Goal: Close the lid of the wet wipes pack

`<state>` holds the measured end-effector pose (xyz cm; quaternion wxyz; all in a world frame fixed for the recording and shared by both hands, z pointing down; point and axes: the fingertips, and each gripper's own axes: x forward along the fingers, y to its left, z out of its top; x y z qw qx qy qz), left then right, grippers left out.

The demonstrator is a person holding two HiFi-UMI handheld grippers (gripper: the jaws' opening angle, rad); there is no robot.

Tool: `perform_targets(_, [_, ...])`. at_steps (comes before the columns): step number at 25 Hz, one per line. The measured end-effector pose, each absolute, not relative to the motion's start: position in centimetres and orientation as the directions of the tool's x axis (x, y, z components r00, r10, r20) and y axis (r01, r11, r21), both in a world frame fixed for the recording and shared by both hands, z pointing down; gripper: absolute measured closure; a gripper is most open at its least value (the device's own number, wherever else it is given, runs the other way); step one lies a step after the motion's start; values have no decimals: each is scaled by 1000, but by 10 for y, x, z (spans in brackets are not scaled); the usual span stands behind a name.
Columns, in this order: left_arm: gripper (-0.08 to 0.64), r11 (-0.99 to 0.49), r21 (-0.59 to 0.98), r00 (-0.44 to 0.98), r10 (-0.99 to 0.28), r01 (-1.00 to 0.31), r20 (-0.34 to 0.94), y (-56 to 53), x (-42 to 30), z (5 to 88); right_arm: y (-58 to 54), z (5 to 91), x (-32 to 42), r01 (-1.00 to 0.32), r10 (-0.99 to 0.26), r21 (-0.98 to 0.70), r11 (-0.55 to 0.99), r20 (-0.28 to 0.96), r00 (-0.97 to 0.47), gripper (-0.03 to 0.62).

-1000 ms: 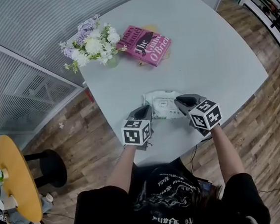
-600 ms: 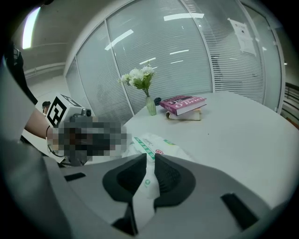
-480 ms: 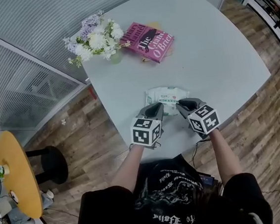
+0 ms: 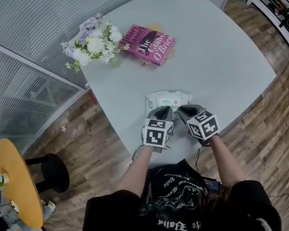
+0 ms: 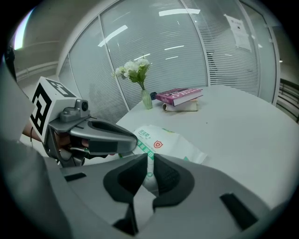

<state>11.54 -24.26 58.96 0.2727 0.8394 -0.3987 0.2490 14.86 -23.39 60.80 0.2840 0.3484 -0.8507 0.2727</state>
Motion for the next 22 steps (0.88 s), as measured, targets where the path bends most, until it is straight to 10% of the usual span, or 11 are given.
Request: perform_targets(22, [552, -476, 232, 496, -562, -849, 662, -244, 118, 603, -226, 587, 167, -793, -556, -425, 436, 566, -609, 592])
